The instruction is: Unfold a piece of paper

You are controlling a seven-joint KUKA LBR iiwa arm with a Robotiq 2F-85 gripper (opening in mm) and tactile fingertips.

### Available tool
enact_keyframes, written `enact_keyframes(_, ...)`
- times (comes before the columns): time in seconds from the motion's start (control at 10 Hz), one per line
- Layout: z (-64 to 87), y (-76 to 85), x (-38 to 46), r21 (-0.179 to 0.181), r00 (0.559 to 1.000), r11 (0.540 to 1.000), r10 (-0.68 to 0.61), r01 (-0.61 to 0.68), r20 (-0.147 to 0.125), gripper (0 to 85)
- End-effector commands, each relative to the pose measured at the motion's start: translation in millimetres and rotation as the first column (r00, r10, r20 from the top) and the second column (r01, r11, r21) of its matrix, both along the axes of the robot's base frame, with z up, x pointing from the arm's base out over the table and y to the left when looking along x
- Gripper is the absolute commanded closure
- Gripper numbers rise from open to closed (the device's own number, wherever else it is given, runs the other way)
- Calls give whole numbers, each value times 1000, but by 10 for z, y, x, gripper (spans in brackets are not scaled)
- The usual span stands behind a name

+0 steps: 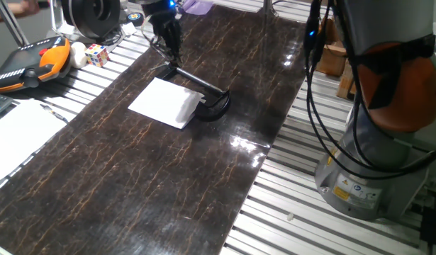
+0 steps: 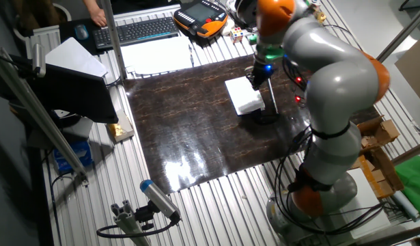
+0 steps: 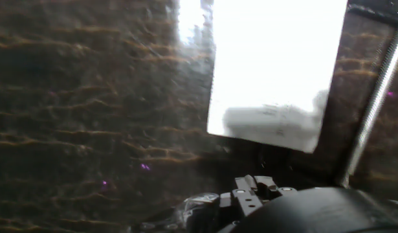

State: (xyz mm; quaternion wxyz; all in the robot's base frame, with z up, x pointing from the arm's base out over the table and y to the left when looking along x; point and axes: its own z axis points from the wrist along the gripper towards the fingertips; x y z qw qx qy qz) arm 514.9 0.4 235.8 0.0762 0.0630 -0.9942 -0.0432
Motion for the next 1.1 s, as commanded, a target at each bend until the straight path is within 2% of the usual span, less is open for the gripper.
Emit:
enact_keyframes(0.0,0,3,1,-9,997,998,69,-70,-22,840)
enact_keyframes(0.2,0,3,1,-35,993,995,95,-97,-63,840)
enact_keyframes(0.3,0,3,1,-81,994,992,92,-97,-55,840)
enact_keyframes(0.4,0,3,1,-126,996,988,89,-92,-31,840)
enact_keyframes(0.6,0,3,1,-108,997,992,62,-65,-34,840)
enact_keyframes(0.7,0,3,1,-73,999,997,24,-26,-29,840)
enact_keyframes(0.8,0,3,1,-77,999,996,-42,42,-9,840)
enact_keyframes(0.9,0,3,1,-108,995,989,-101,102,12,840)
enact_keyframes(1.0,0,3,1,-120,988,981,-154,154,13,840)
